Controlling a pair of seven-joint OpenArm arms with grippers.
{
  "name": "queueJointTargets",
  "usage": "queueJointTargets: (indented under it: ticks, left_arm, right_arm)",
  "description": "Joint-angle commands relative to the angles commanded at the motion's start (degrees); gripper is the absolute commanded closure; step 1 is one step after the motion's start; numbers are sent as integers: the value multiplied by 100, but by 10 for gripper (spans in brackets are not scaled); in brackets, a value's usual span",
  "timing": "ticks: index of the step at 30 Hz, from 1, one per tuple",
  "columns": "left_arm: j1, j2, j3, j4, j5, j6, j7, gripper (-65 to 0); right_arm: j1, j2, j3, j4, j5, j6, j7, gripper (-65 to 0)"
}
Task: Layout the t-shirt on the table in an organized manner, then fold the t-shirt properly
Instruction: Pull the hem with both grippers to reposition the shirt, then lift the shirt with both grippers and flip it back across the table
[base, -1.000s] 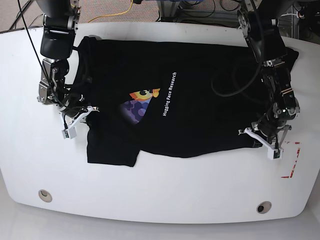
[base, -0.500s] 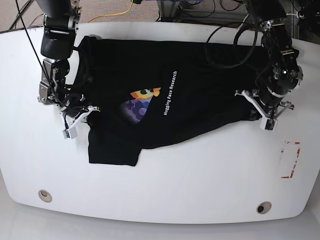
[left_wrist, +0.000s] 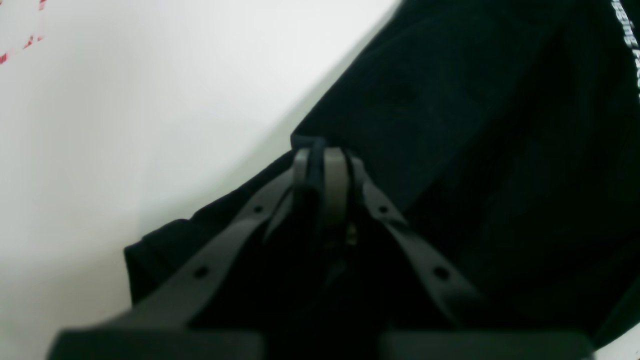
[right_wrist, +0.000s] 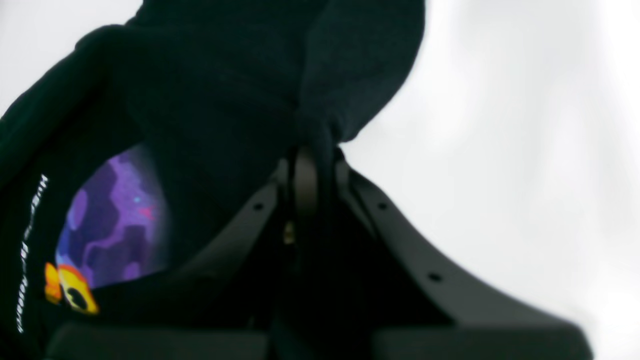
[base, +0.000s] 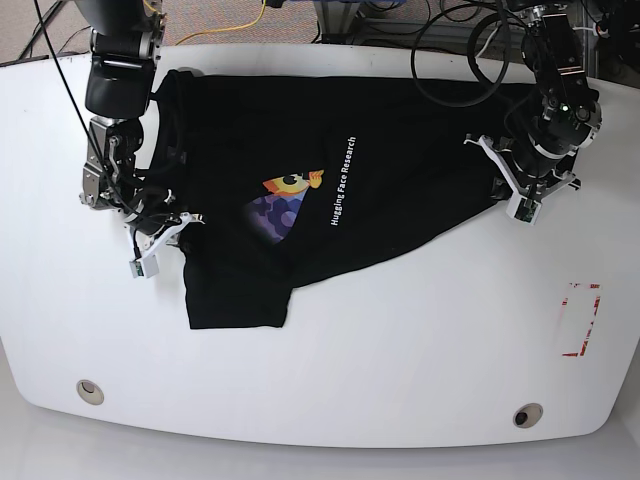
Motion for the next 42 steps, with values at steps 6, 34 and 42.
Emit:
queueJointTargets:
  ticks: [6,34,42]
  left_arm:
    - [-220,18,-26,0,0,9,0,0]
    - [-2910,18,-62,-615,18,941,26,0]
    - [-4246,26,-62,-738,9,1380,26,0]
  right_arm:
    - [-132,-9,0,132,9,0,0,-19]
    - [580,325,9,1618,0,-35,-721,0]
    - [2075,659,-18,1618,0,0,-1301,0]
